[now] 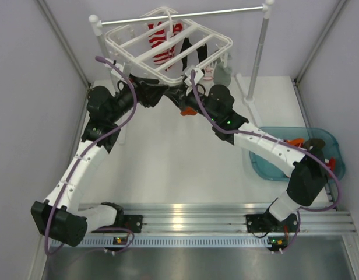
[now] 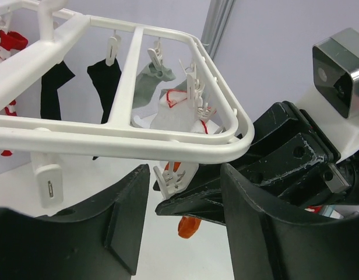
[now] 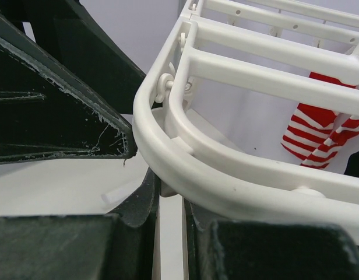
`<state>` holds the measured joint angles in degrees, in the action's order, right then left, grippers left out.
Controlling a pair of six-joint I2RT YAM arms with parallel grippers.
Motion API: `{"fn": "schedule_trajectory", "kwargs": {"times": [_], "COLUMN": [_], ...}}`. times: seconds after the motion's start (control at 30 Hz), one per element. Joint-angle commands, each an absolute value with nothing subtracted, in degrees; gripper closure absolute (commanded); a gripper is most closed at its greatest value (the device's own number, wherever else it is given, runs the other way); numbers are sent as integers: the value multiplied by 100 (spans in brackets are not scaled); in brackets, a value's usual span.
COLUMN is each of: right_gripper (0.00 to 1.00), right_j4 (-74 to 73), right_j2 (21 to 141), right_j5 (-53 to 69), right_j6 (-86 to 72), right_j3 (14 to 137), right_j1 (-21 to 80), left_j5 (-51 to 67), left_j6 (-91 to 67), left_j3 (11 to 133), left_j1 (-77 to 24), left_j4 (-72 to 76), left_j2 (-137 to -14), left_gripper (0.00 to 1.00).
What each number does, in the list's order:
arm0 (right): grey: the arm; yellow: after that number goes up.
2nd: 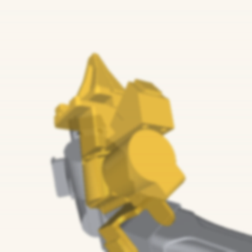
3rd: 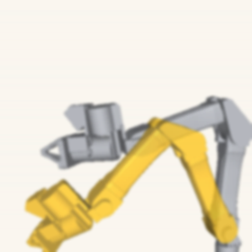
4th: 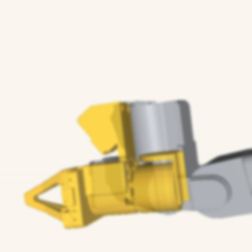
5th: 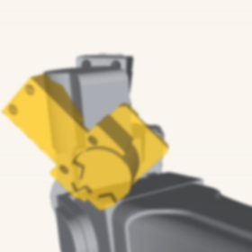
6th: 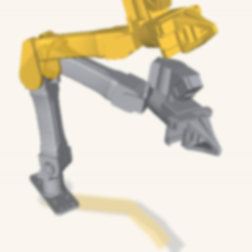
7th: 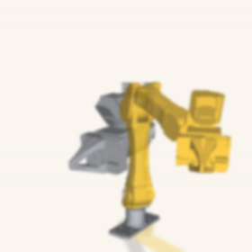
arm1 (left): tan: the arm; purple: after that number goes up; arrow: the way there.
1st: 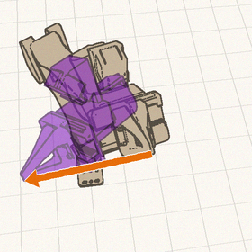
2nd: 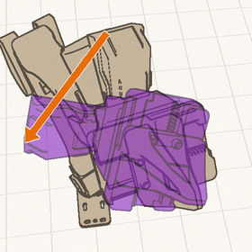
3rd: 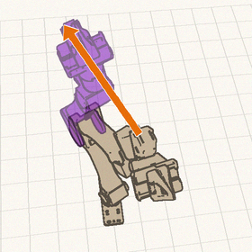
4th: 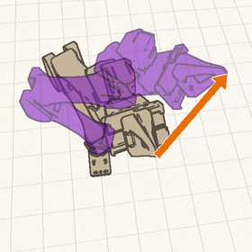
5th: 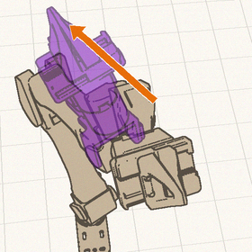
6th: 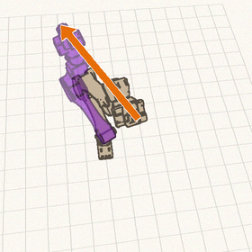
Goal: Clip the socks to the hanger
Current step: Open the clamp at the hanger.
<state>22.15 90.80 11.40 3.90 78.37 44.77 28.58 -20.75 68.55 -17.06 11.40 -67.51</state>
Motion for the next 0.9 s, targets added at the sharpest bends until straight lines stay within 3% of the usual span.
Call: {"fn": "schedule_trajectory", "kwargs": {"times": [0.0, 0.2, 0.67, 0.87], "right_gripper": [100, 100, 100, 100], "right_j4": [2162, 2118, 1960, 1898], "right_j2": [8930, 8947, 8912, 8903], "right_j5": [923, 818, 738, 703], "right_j6": [615, 677, 721, 773], "right_j3": [8007, 8051, 8086, 8095], "right_j1": [4623, 4658, 4746, 4755], "left_j5": [2619, 2286, 1679, 1643], "left_j6": [-1846, -1653, -1986, -2294], "left_j3": [6908, 6987, 7374, 7330], "left_j1": [-1862, -2127, -2285, -2276], "left_j4": [1134, 1107, 1019, 1160], "left_j2": [-6776, -6890, -7145, -7137], "left_gripper": [44, 44, 58, 82]}}
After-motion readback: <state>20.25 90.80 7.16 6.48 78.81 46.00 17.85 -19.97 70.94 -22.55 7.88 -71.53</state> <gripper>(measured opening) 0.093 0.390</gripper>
